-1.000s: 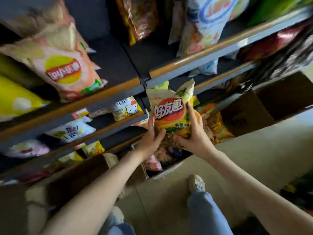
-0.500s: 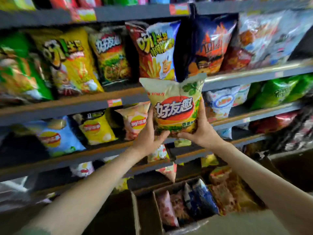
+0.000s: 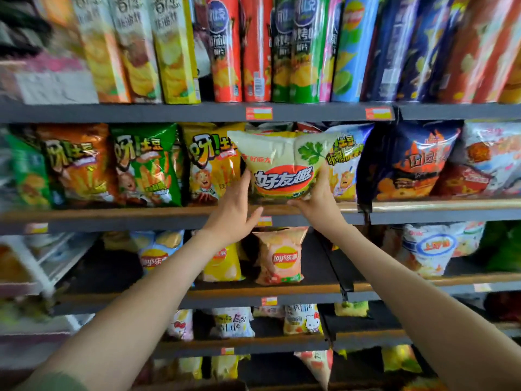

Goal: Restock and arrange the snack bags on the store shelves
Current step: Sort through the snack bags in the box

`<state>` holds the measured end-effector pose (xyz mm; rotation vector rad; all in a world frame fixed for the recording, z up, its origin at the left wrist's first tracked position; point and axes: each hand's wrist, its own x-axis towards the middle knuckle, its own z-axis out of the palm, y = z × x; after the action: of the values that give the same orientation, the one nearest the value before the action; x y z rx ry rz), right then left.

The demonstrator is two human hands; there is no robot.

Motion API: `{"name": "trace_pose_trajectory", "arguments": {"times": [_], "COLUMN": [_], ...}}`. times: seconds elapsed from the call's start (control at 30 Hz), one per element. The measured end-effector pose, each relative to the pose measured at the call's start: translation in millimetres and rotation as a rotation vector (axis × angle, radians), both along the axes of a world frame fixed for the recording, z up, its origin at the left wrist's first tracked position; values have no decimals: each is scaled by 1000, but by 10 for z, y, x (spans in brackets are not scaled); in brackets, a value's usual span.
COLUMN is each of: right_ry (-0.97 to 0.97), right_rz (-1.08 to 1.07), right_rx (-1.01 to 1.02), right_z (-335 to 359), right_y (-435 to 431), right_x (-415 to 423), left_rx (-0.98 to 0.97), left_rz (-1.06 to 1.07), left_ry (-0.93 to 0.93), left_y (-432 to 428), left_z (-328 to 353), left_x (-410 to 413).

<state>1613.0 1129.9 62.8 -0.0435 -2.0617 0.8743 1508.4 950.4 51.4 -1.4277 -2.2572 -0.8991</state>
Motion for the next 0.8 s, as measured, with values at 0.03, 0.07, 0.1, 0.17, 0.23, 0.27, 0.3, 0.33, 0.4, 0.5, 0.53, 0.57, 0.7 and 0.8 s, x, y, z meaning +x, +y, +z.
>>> {"name": "trace_pose_trajectory", "arguments": {"times": [0.03,0.07,0.1,0.17,0.23,0.27,0.3,0.33,0.4,0.5,0.53,0.57,0.7,0.8], "right_ry": [-12,-29,-47,-93,-136,-154,-169,-183,-221,-276,-283,-268,-108,-111], "right_rz": [-7,-17,-24,-13,2,-1,1,8,18,-22,-28,-28,-297,-481], "right_rx": [-12,-17,-22,-26,-43,-51,-54,-46,-19,-3,-2,1,316,562], "right_z": [-7,-24,-54,-116,-140,-135,-125,-117,-140,-216,-229,-235,-194,-137], "right_y": [9,28,50,83,125,143,157,162,173,194,186,171,35,-52], "right_x": [-77,-149,-218,-329,-442,-498,-553,-600,-670,-726,-729,-730,-752,-825], "left_rx": [-24,-41,-56,-71,-61,-46,-22,3,27,0,-4,-8,8,-16], "left_rz": [0,4,6,-13,-52,-68,-79,-85,-79,-61,-55,-43,189,305], "left_ry": [-12,-28,-46,-94,-152,-183,-214,-246,-291,-248,-222,-197,131,364], "left_y": [7,22,41,76,117,145,175,208,264,289,293,299,327,345], "left_z": [-2,-3,-8,-22,-31,-29,-19,-1,22,19,10,5,-2,40], "left_x": [-66,-126,-178,-249,-314,-339,-361,-379,-425,-495,-513,-522,-559,-609]}}
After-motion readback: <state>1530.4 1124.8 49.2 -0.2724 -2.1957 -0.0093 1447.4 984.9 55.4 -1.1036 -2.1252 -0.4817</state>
